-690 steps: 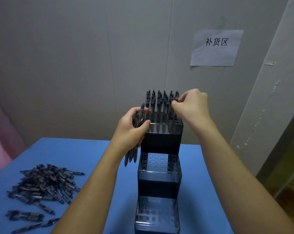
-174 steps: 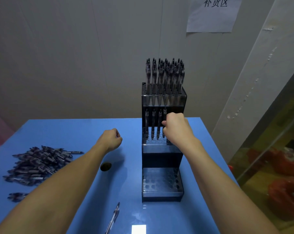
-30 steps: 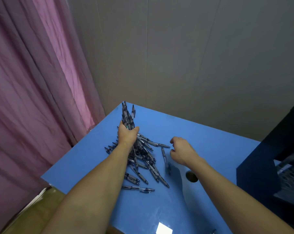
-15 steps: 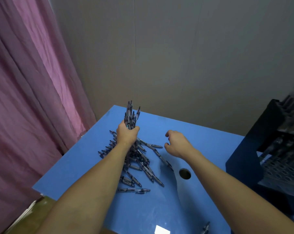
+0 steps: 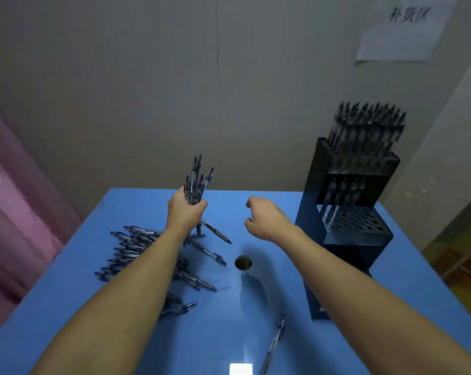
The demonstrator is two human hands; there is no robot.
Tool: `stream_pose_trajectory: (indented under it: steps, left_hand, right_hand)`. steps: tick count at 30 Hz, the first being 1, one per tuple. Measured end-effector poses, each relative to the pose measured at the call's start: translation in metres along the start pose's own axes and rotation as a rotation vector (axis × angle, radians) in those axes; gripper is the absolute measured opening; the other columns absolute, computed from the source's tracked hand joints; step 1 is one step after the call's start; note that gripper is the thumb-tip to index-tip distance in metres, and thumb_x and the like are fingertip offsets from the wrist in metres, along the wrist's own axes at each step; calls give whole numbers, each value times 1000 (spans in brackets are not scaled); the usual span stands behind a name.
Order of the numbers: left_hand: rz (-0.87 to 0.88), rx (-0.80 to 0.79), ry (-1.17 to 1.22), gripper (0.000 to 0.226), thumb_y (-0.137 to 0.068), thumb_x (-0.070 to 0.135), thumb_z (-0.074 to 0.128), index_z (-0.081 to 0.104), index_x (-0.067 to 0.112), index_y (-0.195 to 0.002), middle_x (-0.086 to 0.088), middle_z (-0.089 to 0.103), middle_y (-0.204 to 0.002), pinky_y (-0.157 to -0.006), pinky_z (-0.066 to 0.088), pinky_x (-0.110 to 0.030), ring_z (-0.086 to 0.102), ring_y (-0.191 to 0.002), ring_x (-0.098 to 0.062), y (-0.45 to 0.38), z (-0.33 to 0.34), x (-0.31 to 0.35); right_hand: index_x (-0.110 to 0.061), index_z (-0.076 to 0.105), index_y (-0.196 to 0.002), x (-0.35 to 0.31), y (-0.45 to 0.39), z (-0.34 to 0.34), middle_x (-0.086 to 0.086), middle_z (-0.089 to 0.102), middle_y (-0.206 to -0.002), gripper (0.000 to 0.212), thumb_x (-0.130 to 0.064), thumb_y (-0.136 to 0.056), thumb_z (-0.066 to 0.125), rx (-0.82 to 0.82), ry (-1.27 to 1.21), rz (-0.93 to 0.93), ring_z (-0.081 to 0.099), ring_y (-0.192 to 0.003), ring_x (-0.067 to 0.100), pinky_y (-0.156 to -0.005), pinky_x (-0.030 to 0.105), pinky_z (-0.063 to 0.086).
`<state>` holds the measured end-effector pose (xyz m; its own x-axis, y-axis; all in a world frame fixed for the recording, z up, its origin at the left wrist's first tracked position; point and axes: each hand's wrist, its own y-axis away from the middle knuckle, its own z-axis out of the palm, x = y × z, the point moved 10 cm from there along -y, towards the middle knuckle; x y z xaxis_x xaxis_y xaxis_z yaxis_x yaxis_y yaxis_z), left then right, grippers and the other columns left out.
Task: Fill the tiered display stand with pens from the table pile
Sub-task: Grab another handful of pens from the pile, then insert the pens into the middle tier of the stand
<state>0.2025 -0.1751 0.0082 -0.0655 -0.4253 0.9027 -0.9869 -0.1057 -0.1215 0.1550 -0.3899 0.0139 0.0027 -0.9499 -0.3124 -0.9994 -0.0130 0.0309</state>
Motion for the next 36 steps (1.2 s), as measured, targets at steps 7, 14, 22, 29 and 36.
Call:
stream_pose_trajectory:
  steps: [7,14,22,29,36]
  left_hand:
    - [3,34,-56,30,-87,6,67,41,17,-74,-9,44,-70,-59,39,-39,40,-63,-26,37,12,20]
    - [55,66,20,25,-86,5,67,43,12,-81,-14,47,-75,-63,43,-44,45,-67,-26,80,34,71]
    - [162,19,83,13,-82,4,65,52,7,-84,-15,54,-72,-60,49,-41,52,-64,-25,135,97,148]
    - [193,-69,177,12,-82,1,64,57,10,-84,-11,58,-69,-58,55,-42,57,-60,-25,158,149,206]
    - [234,-136,317,18,-86,0,68,59,16,-84,-2,62,-67,-55,52,-31,60,-58,-17,160,183,240]
  right_hand:
    - [-10,45,-142,30,42,-20,9,52,-139,44,-19,-99,52,20,-34,-36,53,-123,28,-97,43,50]
    - [-10,46,-142,65,91,-54,8,53,-142,46,-20,-98,53,72,-73,-104,53,-126,27,-102,42,48]
    - [-11,50,-139,106,137,-103,6,57,-131,43,-15,-96,55,171,-197,-157,58,-117,24,-98,41,52]
    - [-11,57,-133,162,155,-147,4,63,-123,40,-16,-94,61,291,-265,-97,61,-111,21,-98,35,52]
    - [-18,74,-106,191,164,-182,-7,74,-95,14,-23,-93,70,362,-467,-58,68,-88,7,-81,21,54]
